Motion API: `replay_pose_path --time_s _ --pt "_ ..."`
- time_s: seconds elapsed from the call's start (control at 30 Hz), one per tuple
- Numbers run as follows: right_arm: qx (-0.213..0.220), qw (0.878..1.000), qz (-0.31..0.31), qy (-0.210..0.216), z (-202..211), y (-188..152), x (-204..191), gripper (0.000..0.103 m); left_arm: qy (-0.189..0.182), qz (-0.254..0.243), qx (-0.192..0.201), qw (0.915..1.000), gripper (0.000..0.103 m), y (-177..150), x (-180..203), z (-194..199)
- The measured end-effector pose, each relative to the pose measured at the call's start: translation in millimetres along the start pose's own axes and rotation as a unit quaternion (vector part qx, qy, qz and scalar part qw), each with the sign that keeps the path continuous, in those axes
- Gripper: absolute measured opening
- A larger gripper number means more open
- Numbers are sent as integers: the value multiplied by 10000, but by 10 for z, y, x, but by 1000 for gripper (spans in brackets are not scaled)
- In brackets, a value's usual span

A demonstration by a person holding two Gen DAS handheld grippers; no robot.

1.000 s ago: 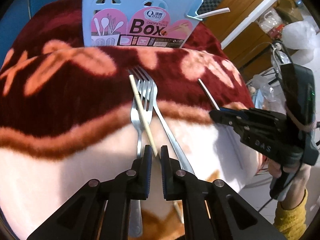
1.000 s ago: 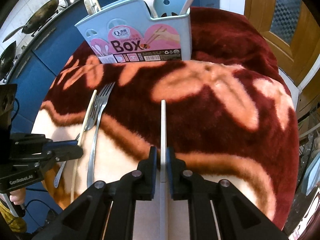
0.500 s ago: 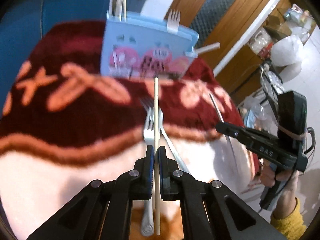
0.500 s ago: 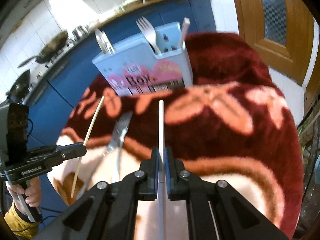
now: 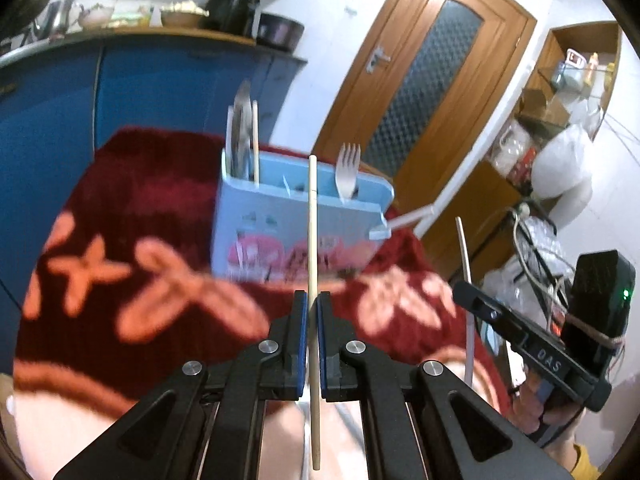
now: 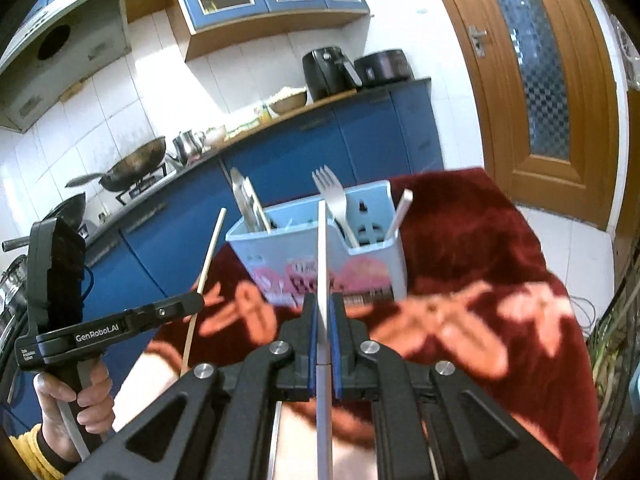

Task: Organize utensils
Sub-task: 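Lift both chopsticks upright and carry them over the holder, then lower both chopsticks into the holder and open both tools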

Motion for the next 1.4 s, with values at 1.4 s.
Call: replay_pose_path --time_s 1.4 --pt "987 9949 191 -103 -592 940 266 5 902 -128 2659 9597 4 1293 -220 -451"
Point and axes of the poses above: each gripper's, at about its wrist camera, not at the fingertips, and z roughly against the way its jaws point, x to its right, y to its top, the point moved 7 cm from there along -z, roughly the way its jaws point, and after that the axes turned 7 degrees about y, right-handed, at the moved point
